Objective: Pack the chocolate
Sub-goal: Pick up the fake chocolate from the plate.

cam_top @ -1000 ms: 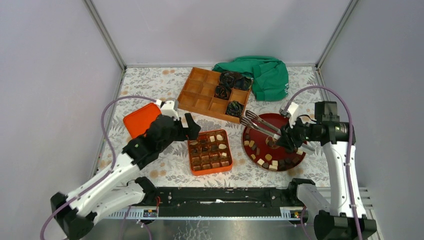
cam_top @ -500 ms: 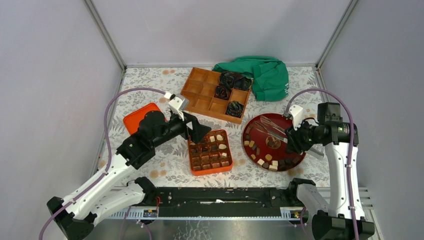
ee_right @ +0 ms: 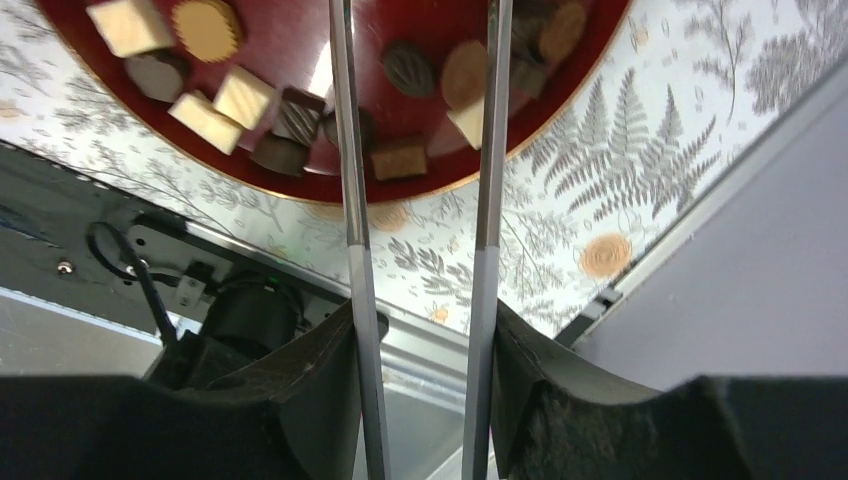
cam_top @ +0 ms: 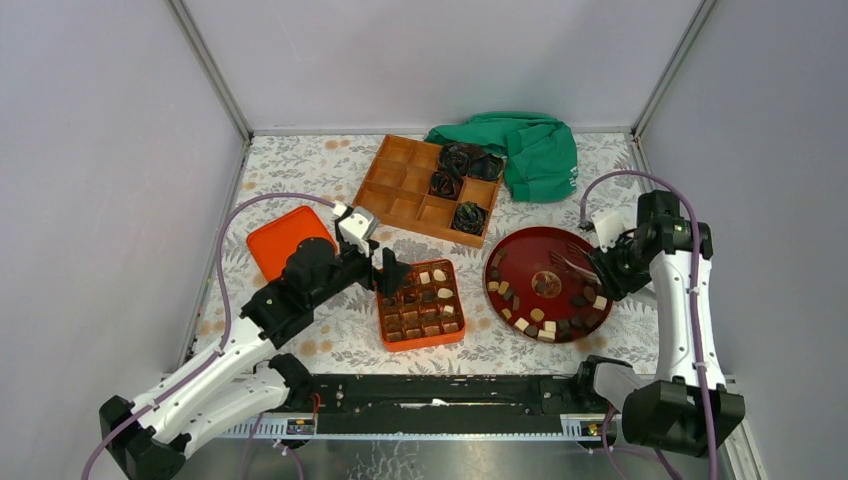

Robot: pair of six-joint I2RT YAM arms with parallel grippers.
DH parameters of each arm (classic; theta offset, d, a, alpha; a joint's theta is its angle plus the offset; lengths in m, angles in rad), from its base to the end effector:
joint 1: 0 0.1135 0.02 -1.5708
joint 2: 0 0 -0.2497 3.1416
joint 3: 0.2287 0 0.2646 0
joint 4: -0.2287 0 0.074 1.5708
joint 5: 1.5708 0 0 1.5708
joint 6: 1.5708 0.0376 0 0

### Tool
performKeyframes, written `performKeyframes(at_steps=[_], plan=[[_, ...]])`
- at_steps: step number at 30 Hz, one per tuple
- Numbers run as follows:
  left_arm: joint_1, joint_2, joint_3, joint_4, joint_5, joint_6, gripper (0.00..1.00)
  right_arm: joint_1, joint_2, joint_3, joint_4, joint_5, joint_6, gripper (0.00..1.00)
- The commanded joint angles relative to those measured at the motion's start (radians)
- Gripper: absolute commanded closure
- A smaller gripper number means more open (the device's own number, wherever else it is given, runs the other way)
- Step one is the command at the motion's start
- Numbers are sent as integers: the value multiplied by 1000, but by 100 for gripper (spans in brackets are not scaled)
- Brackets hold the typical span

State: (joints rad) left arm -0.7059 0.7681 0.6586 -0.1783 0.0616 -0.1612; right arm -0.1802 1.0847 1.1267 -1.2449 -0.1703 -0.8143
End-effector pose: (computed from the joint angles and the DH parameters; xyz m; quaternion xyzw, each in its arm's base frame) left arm 0.1584 -0.1380 0.2868 0.2332 0.7663 -0.2737 0.5324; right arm 0.1962 -0.0293 0.3014 -0.3202 0.9259 -0.0135 0.2001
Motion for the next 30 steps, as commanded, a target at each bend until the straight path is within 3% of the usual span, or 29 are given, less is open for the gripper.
performKeyframes(at_steps=[1, 11, 30], plan=[[5, -26, -9, 48, -86, 35, 1, -71, 26, 5, 3, 100, -10, 50], [7, -42, -14, 49, -104, 37, 1, -110, 68, 22, -89, -99, -112, 51], [7, -74, -27, 37, -127, 48, 1, -109, 24, -146, -50, -126, -139, 50]])
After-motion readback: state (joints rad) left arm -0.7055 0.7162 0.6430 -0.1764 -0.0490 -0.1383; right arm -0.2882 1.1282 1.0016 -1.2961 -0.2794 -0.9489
